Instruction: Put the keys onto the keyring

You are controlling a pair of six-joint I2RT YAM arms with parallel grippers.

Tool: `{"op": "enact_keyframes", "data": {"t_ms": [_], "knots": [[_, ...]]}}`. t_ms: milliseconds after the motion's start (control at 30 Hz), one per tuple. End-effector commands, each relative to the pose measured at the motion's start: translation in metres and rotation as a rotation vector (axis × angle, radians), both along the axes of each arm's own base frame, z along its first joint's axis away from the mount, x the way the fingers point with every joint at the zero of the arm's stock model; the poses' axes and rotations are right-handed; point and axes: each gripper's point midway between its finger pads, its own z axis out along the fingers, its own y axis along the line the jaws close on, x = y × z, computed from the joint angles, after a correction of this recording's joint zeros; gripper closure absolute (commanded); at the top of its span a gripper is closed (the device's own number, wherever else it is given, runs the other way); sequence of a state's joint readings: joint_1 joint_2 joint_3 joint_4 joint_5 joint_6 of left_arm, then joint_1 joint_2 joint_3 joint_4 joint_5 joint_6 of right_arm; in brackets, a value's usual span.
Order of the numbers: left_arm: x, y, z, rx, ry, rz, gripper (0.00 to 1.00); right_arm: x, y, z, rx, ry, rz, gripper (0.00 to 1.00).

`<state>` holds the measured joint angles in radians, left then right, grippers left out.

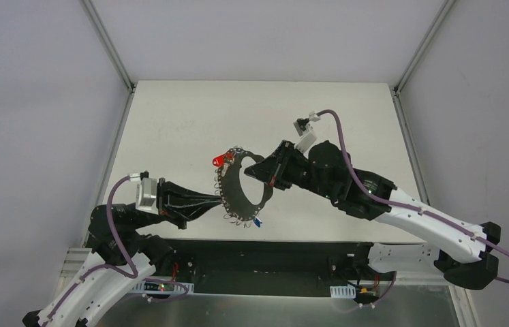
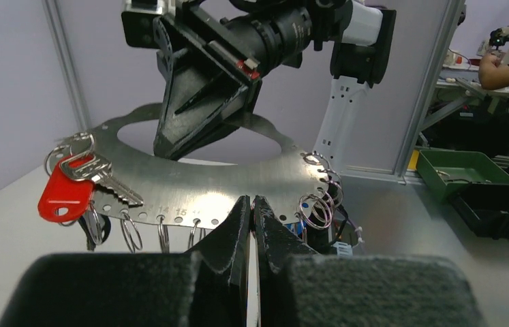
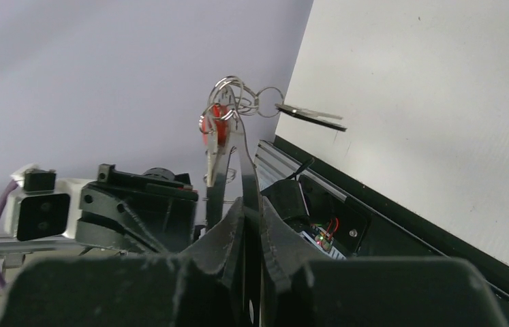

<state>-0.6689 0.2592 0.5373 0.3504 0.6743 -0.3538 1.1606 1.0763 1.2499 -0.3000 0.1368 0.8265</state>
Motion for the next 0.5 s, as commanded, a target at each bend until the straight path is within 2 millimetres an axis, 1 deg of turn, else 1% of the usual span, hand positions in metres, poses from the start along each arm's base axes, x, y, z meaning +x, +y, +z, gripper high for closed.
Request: {"op": "enact_keyframes", "data": {"t_ms": [0, 100, 267, 400, 467], "knots": [[-0.014, 0.011, 0.035, -0.069, -0.11, 0.004, 1.0, -0.004, 0.004, 0.013, 0.116, 0.004, 0.012, 0.9], [-0.011, 0.009, 0.033, -0.056, -0.099, 0.005, 1.0, -0.003, 0.002, 0.01, 0.131, 0.005, 0.002, 0.88], [-0.01, 0.008, 0.032, -0.054, -0.092, 0.012, 1.0, -0.003, -0.003, 0.005, 0.131, -0.001, -0.009, 0.69], [-0.01, 0.009, 0.032, -0.049, -0.087, 0.011, 1.0, -0.004, -0.007, 0.004, 0.126, -0.006, -0.01, 0.65], [-0.01, 0.009, 0.031, -0.049, -0.087, 0.014, 1.0, -0.004, -0.008, 0.002, 0.123, -0.004, -0.012, 0.62]]}}
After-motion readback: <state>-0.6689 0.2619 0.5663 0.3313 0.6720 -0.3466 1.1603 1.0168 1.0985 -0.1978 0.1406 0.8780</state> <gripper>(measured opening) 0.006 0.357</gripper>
